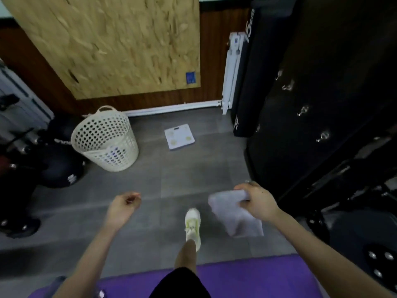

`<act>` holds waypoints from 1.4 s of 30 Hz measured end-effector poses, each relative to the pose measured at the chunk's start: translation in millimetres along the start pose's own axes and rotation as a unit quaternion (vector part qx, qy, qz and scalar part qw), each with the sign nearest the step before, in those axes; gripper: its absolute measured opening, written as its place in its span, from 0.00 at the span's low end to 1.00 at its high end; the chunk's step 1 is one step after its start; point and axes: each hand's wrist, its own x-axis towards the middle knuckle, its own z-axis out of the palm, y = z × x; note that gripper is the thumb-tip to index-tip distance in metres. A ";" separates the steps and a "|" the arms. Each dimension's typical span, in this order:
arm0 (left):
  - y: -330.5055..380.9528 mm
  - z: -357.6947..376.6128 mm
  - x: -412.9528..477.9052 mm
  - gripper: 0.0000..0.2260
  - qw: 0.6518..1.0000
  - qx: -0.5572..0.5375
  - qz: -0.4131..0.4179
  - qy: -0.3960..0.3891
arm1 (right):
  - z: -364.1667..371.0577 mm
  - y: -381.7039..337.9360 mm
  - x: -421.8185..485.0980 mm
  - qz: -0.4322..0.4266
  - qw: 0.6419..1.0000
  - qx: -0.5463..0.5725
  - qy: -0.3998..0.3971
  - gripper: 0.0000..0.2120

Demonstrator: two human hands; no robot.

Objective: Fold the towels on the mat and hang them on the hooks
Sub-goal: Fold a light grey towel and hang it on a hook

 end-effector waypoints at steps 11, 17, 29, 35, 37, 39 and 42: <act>223.2 34.7 333.8 0.06 0.977 0.084 0.179 -0.080 | -97.7 -2.6 274.3 0.071 0.990 0.087 0.085 0.18; 293.3 105.2 426.4 0.07 0.970 0.073 0.175 -0.155 | -122.5 52.2 372.6 0.124 0.973 0.172 0.091 0.20; 370.5 285.3 581.6 0.14 0.920 -0.009 0.190 -0.343 | -106.5 177.8 539.6 0.259 0.856 0.428 0.129 0.29; 355.6 385.1 641.8 0.20 0.859 -0.010 0.271 -0.434 | -75.9 243.3 601.6 0.280 0.808 0.502 0.129 0.19; 350.0 417.6 659.5 0.24 0.827 0.000 0.301 -0.476 | -65.3 265.6 614.5 0.280 0.776 0.555 0.104 0.19; 344.8 447.1 674.8 0.27 0.793 0.024 0.350 -0.498 | -56.0 285.9 626.0 0.276 0.755 0.589 0.084 0.20; 336.3 483.5 693.8 0.31 0.761 0.067 0.382 -0.520 | -35.1 310.8 639.3 0.266 0.743 0.611 0.073 0.22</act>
